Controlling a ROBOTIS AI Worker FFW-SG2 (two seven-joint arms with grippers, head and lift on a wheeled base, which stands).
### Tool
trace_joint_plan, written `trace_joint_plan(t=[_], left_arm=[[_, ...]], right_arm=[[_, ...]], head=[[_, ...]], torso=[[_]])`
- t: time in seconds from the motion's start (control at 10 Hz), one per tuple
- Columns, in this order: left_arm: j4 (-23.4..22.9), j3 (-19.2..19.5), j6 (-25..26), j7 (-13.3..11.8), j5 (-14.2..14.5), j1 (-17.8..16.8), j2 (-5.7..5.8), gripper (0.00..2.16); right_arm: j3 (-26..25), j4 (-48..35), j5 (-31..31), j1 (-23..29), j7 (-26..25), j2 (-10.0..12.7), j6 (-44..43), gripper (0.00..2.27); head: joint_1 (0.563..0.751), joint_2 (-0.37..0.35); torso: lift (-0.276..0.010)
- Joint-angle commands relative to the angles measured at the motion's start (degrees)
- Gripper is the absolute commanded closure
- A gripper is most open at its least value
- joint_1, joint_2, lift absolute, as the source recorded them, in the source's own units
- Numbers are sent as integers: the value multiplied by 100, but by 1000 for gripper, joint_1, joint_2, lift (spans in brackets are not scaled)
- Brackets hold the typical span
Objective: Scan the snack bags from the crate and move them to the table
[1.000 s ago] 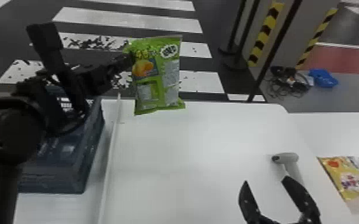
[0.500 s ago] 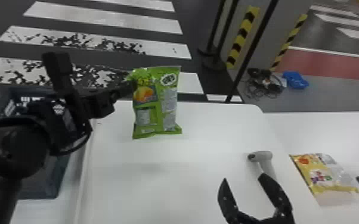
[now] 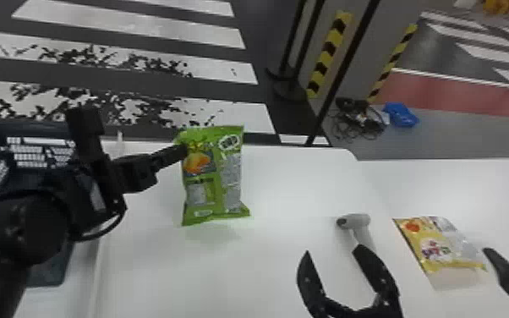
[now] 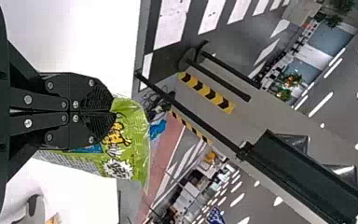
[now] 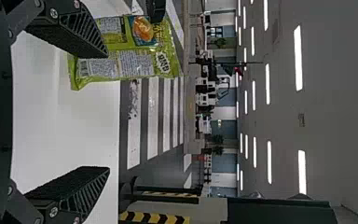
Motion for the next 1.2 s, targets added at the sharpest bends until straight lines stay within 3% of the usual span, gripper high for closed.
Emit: trace_joint_plan(t=[0.0, 0.5, 0.8, 1.1], left_arm=[[364, 0, -47, 10, 19, -149, -15, 1949], [1383, 27, -522, 89, -69, -545, -15, 1949], [1770, -167, -820, 230, -535, -703, -15, 1946], [2095, -527, -996, 265, -640, -870, -15, 1946]], right_arm=[[0, 1, -8, 9, 0, -7, -60, 144], [-9, 1, -43, 62, 0, -7, -306, 144], [-9, -7, -78, 62, 0, -7, -376, 144], [-35, -16, -122, 88, 0, -7, -464, 144]], head=[[695, -303], [695, -279], [695, -265], [695, -262]], torso=[[-95], [-95], [-95], [-95]])
